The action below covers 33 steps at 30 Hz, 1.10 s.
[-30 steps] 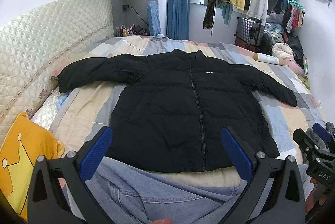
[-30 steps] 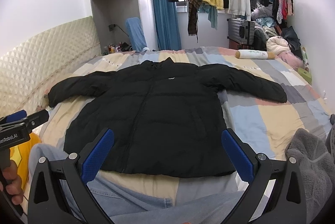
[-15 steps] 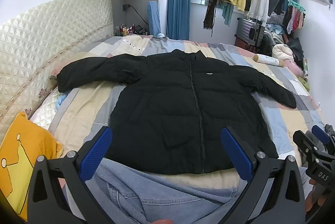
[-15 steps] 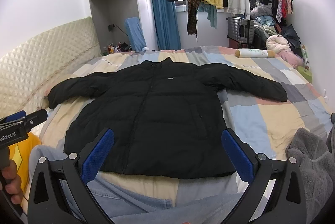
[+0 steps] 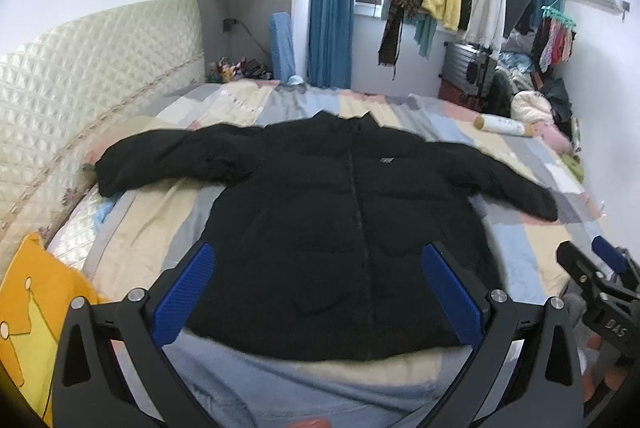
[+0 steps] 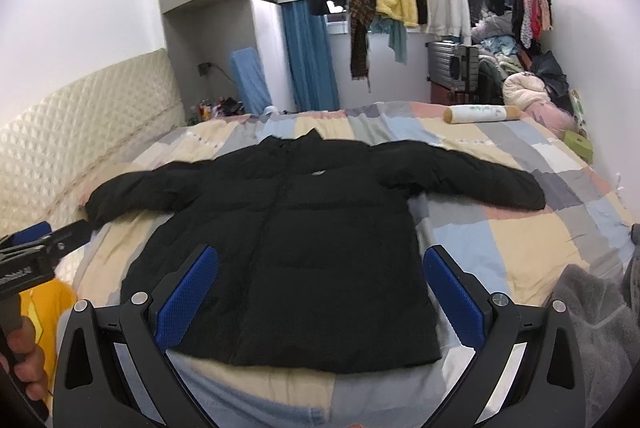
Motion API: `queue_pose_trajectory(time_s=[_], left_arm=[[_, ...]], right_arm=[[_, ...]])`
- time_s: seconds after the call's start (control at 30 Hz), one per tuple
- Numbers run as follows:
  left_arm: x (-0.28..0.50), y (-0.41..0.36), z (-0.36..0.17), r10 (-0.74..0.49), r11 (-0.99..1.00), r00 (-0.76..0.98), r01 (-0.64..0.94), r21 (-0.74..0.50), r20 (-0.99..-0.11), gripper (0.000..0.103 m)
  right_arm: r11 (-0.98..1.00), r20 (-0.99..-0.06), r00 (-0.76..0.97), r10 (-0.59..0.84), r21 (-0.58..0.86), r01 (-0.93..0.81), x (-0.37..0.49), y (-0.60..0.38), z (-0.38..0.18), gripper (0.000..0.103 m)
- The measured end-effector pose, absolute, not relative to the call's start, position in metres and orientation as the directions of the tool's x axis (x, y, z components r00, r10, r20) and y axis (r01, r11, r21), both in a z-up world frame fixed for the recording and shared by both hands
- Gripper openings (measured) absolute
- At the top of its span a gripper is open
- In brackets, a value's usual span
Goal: Fold large clothes
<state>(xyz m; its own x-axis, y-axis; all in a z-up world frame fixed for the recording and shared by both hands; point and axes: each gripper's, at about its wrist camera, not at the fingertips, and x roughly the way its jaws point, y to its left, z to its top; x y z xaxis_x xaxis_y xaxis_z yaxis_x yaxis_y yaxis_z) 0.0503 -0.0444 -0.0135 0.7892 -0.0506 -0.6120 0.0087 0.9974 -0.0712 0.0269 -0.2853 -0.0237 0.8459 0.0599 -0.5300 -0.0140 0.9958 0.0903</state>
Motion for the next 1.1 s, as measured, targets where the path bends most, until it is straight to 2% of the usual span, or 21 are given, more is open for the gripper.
queue_pose_trajectory(time_s=[0.3, 0.6, 0.87, 1.1], left_arm=[[0.091, -0.069, 0.021, -0.092, 0.995, 0.815, 0.062, -0.072, -0.573, 0.103], [0.137, -0.1, 0.027, -0.139, 0.99, 0.831, 0.12, -0.07, -0.539, 0.103], [0.182, -0.109, -0.025, -0.173, 0.985, 0.809, 0.14, -0.102, -0.562, 0.103], [0.219, -0.108, -0.083, -0.129, 0.992, 0.784, 0.109, -0.07, -0.607, 0.103]], right_arm=[[0.994, -0.522, 0.853, 0.002, 0.09, 0.053, 0.069, -0.319, -0.001, 0.103], [0.984, -0.539, 0.839, -0.069, 0.104, 0.147, 0.118, -0.372, -0.011, 0.103], [0.966, -0.569, 0.811, -0.137, 0.106, 0.237, 0.17, -0.439, -0.056, 0.103], [0.929, -0.568, 0.804, -0.175, 0.176, 0.327, 0.226, -0.524, -0.117, 0.103]])
